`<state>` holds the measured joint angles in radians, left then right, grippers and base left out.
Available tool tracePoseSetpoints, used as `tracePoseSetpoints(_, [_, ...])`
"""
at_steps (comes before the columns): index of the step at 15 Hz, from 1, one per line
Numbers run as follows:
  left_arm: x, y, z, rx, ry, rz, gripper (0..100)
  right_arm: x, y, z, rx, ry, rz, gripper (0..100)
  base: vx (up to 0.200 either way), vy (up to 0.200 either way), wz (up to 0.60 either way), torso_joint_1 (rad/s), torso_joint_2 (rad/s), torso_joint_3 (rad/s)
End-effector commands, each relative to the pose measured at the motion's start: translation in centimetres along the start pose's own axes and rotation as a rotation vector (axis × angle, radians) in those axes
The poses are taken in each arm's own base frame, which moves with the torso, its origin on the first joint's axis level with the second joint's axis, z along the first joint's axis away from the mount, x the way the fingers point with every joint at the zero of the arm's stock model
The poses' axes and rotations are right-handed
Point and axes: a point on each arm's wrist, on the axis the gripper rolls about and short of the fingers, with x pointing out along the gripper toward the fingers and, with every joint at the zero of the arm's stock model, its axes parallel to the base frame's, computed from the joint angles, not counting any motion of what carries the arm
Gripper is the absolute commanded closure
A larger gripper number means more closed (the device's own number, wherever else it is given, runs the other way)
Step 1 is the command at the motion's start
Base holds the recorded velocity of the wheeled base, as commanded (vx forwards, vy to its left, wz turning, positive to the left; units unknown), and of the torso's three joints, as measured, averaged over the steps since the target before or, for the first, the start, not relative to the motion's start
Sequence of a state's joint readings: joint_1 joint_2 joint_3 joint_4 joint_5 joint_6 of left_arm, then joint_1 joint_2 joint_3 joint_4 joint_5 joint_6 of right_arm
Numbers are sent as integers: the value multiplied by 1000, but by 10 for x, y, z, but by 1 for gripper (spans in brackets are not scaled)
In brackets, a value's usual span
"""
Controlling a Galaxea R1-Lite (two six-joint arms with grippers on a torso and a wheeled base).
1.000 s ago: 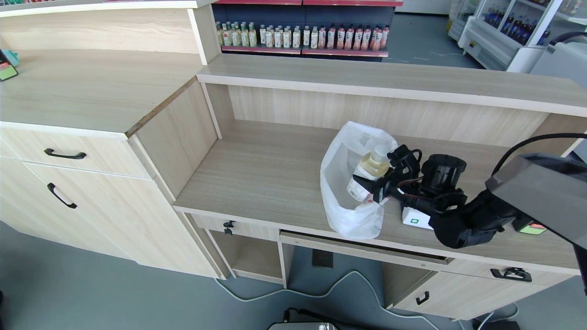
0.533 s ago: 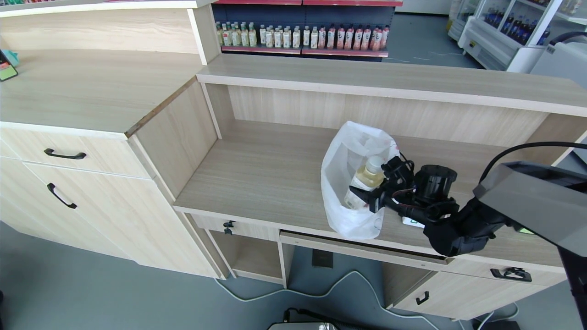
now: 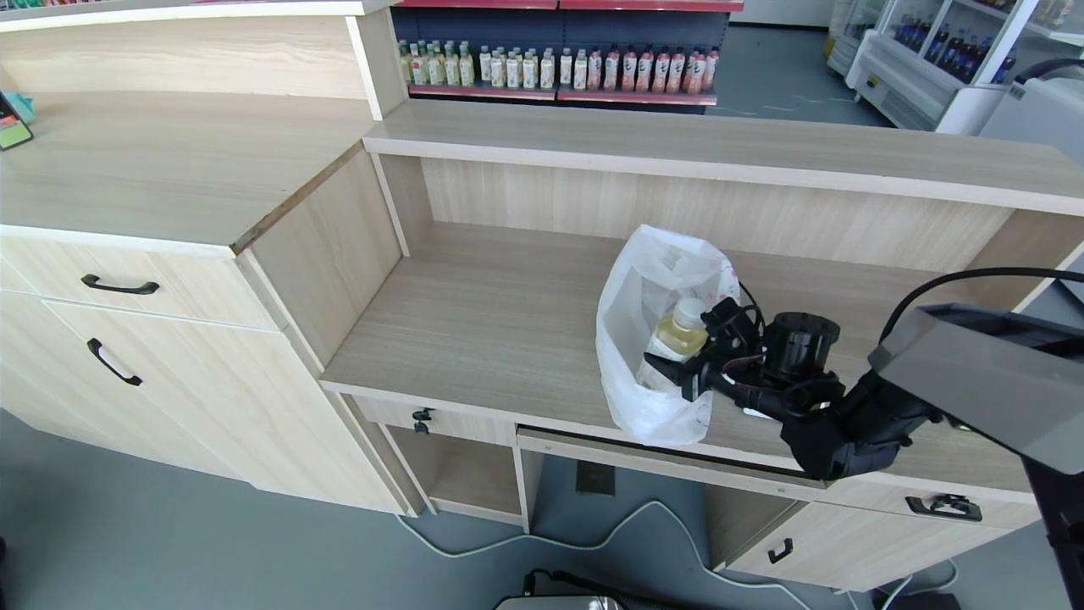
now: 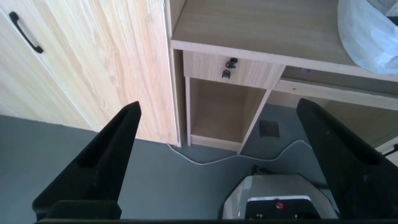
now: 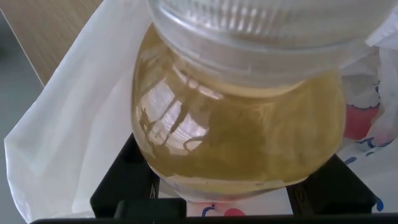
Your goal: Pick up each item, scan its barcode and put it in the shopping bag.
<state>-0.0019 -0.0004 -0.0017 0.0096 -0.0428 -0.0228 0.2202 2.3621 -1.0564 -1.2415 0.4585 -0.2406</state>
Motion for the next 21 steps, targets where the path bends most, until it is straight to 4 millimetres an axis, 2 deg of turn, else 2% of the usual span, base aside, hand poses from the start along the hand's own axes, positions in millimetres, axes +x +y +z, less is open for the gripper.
tracePoseSetpoints(1, [0, 0, 0, 0, 0, 0, 0, 0, 0, -1, -3, 3, -1, 0, 0, 0, 0, 0, 0, 0])
tracePoseSetpoints(3, [0, 0, 0, 0, 2, 0, 0, 0, 0, -1, -3, 3, -1, 0, 0, 0, 0, 0, 0, 0])
tracePoseSetpoints(4, [0, 0, 0, 0, 0, 0, 0, -1, -2, 8, -10, -17, -6, 0, 0, 0, 0, 0, 0, 0])
tracePoseSetpoints(6, [0, 0, 0, 0, 0, 0, 0, -15, -6, 47, -30, -79, -24, 0, 0, 0, 0, 0, 0, 0])
tracePoseSetpoints(7, [0, 0, 0, 0, 0, 0, 0, -31, -6, 70, -36, -111, -38, 0, 0, 0, 0, 0, 0, 0])
tracePoseSetpoints(9, [0, 0, 0, 0, 0, 0, 0, -80, -7, 116, -69, -167, -85, 0, 0, 0, 0, 0, 0, 0])
tracePoseSetpoints(11, [0, 0, 0, 0, 0, 0, 0, -137, 1, 138, -83, -129, -143, 0, 0, 0, 0, 0, 0, 0])
tracePoseSetpoints(13, [0, 0, 0, 0, 2, 0, 0, -189, -3, 156, -120, -37, -306, 0, 0, 0, 0, 0, 0, 0])
tracePoseSetpoints(14, [0, 0, 0, 0, 0, 0, 0, -196, -4, 159, -122, -24, -333, 0, 0, 0, 0, 0, 0, 0])
tracePoseSetpoints(15, [0, 0, 0, 0, 0, 0, 0, -229, -11, 168, -143, 24, -438, 0, 0, 0, 0, 0, 0, 0])
tracePoseSetpoints(17, [0, 0, 0, 0, 0, 0, 0, -265, -27, 161, -189, 181, -601, 0, 0, 0, 0, 0, 0, 0])
tracePoseSetpoints(18, [0, 0, 0, 0, 0, 0, 0, -278, -35, 153, -154, 277, -700, 0, 0, 0, -600, 2, 7, -2])
tracePoseSetpoints(19, [0, 0, 0, 0, 2, 0, 0, -284, -39, 149, -129, 326, -751, 0, 0, 0, -600, 2, 2, 7])
tracePoseSetpoints(21, [0, 0, 0, 0, 0, 0, 0, -299, -58, 124, -3, 511, -1056, 0, 0, 0, -600, 0, 2, 2])
